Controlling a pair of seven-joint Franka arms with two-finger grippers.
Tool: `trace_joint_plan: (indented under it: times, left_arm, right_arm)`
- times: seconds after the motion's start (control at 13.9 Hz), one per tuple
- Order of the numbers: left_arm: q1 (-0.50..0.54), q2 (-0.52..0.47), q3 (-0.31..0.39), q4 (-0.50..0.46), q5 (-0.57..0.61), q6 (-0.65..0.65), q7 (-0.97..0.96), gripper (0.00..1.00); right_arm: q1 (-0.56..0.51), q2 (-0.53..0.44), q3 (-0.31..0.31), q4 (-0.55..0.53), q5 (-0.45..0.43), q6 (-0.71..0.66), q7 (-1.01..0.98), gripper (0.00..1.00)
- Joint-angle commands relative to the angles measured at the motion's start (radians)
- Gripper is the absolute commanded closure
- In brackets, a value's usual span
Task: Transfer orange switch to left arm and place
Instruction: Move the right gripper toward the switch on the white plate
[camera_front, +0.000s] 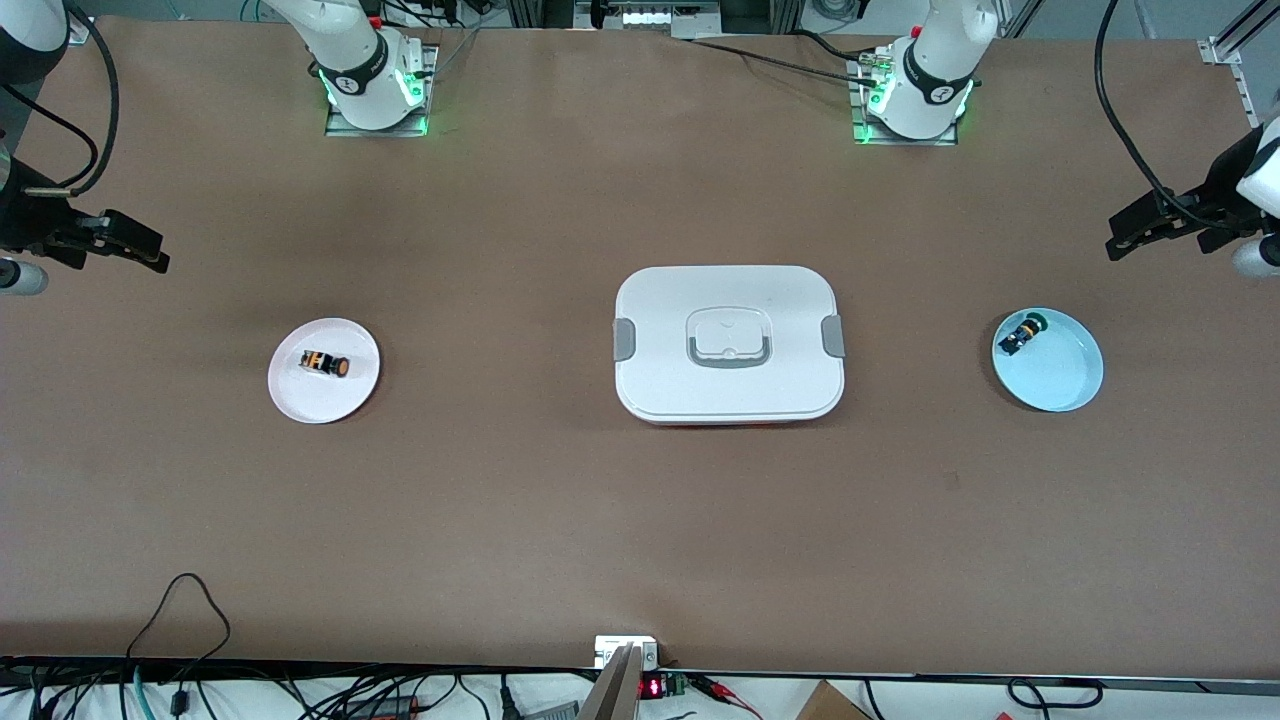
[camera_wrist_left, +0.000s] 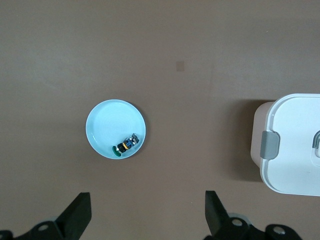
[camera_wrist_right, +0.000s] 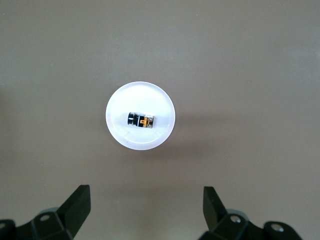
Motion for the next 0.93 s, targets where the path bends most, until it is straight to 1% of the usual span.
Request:
trace_joint_plan:
  times: [0.0,0.43,0.65,0.86]
  left_arm:
    - [0.007,0.022,-0.002,0.042,-0.021,-0.026,-0.001,0.0]
    - [0.007,0.022,-0.002,0.049,-0.021,-0.026,-0.003,0.0]
    - [0.007,0.024,0.0,0.049,-0.016,-0.025,-0.001,0.0]
    - [0.007,0.024,0.0,0.049,-0.01,-0.023,0.002,0.0]
  right_arm:
    - [-0.002,0.004,0.001,0.023,0.004,-0.024,0.008,0.0]
    - [0.018,0.036,0.005,0.029,0.002,-0.021,0.027,0.0]
    - [0.021,0.085,0.005,0.024,-0.004,-0.021,0.01,0.0]
    - [0.043,0.18,0.006,0.014,-0.005,-0.013,0.024,0.0]
